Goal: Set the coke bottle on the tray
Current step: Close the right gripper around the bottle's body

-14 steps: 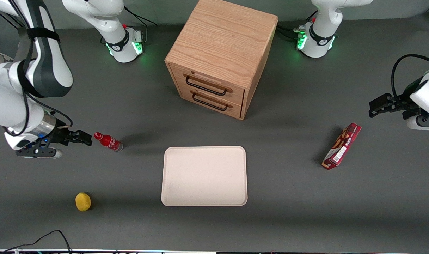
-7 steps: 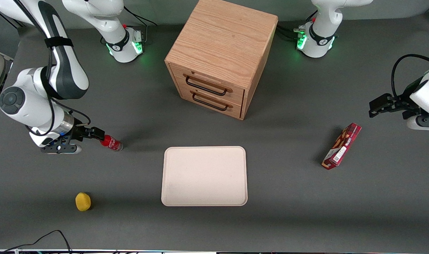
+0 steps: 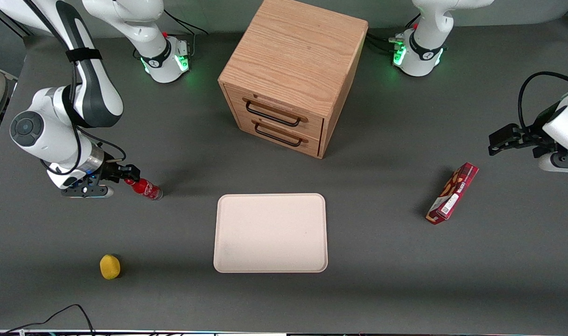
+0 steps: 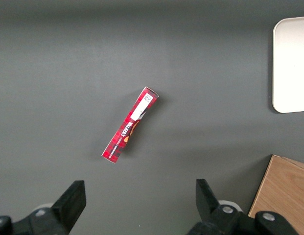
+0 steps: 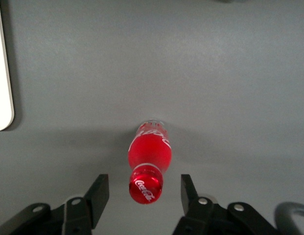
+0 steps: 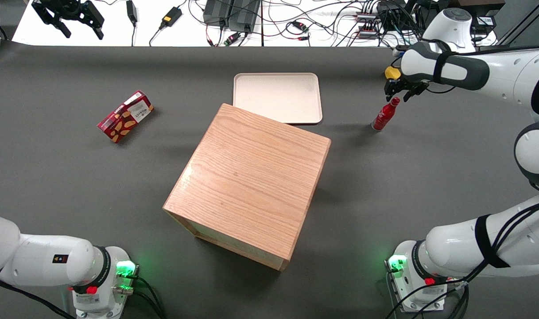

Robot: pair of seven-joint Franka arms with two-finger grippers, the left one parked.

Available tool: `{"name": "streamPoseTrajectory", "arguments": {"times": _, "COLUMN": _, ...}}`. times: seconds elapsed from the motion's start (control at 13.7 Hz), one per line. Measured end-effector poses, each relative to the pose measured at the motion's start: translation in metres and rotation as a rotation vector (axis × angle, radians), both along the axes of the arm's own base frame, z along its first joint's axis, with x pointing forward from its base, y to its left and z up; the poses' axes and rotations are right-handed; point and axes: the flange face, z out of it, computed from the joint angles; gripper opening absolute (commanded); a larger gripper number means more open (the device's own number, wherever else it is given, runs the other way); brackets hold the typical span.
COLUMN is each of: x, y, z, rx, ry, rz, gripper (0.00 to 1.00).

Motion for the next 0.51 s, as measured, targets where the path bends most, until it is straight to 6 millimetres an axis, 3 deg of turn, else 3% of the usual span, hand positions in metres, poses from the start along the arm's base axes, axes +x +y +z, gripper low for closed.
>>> {"name": "streamPoseTrajectory", "arguments": {"times": 0.29, "x": -0.0048, "y": 0.0001, "z": -0.0110, "rx": 0.001, "ry": -0.019, "rz": 0.000, "gripper": 0.34}}
{"name": "streamPoseTrajectory", "arguments": {"times": 0.44, "x": -0.0048, "y": 0.0001, "z": -0.0112, "rx": 0.001, "ry": -0.023, "rz": 0.000, "gripper": 0.27}}
{"name": "streamPoseTrajectory", "arguments": {"times": 0.51, "x": -0.0046, "y": 0.0000, "z": -0.0109, "rx": 0.001, "ry": -0.025, "rz": 0.000, "gripper": 0.17}}
